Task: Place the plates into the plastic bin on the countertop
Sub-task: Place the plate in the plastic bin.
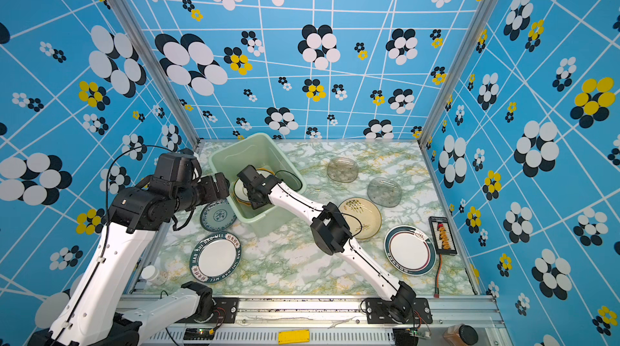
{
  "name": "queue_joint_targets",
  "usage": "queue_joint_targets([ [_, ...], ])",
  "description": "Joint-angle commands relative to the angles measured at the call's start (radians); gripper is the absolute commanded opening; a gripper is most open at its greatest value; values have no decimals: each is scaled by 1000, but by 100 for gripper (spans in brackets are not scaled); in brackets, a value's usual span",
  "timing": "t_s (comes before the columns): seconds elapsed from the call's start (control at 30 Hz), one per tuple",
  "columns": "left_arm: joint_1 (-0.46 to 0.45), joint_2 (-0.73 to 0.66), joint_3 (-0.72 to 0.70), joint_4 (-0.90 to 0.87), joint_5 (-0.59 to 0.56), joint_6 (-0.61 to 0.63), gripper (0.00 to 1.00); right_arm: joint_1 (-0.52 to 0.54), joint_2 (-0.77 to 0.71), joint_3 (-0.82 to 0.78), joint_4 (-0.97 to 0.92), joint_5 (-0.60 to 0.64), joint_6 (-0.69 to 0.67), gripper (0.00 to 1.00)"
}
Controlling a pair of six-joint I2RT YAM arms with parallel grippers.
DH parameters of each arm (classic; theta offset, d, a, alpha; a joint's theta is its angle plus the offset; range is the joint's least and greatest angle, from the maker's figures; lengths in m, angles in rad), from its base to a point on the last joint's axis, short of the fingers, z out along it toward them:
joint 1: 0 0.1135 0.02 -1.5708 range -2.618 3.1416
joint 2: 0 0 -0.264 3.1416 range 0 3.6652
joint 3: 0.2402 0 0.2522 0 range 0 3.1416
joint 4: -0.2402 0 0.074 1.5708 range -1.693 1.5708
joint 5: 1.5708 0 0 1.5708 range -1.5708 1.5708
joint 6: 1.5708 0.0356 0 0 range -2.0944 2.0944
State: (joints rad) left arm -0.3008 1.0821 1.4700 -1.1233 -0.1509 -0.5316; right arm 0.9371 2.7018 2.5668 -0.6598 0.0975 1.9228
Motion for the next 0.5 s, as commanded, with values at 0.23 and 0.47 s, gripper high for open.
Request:
queue_joint_targets([
  [0.23,9,-8,-1,-24,-22,12,99,-9,23,43,-6,-21,2,84],
  [0.47,9,-22,22,-21,-31,12,99,-9,-11,40,-32,-10,-21,99],
])
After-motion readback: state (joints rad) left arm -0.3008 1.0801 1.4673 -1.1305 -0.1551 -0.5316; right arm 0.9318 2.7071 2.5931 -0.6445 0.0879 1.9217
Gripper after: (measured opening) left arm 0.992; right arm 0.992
